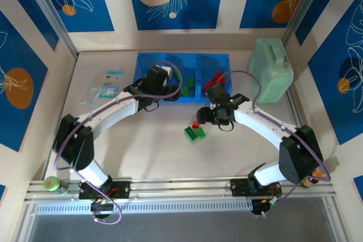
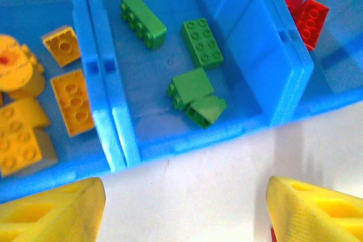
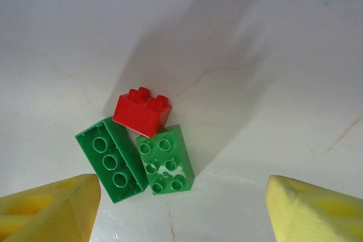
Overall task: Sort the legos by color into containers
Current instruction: Place the lego in the container, then pick up the lego from the center of the table.
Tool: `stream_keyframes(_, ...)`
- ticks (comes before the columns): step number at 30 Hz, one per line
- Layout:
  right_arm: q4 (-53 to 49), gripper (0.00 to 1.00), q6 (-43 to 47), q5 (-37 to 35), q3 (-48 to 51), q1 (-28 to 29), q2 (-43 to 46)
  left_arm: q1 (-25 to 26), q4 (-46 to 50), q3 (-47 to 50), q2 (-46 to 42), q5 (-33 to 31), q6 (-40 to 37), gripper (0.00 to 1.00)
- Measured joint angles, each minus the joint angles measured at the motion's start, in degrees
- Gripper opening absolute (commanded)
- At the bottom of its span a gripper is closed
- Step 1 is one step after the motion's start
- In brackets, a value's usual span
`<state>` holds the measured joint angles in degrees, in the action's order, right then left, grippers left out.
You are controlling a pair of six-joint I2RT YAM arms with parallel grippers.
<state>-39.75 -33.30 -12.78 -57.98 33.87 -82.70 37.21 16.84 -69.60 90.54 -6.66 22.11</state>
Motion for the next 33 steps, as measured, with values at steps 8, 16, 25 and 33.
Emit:
stream_keyframes(8,-0.76,0.77,-0.87,-1.22,-7.06,4.37,-11.02,1.18,-3.82,16.81,-14.1,-0.28,3.02,0.74)
stream_keyframes(16,-3.19,0.73,-2.78,-2.25,-13.2,6.27,-20.83,1.86,-4.81,27.63,-22.99,-1.33,6.27,0.73)
stream_keyframes(25,-5.66,0.52,-4.46,-3.61,-15.32,6.71,-25.68,2.47,-5.35,35.93,-26.91,-1.57,9.66,0.72)
stream_keyframes(33,-6.51,0.3,-5.01,-5.03,-16.17,7.17,-26.27,2.47,-5.53,36.79,-27.47,-1.99,10.62,0.71)
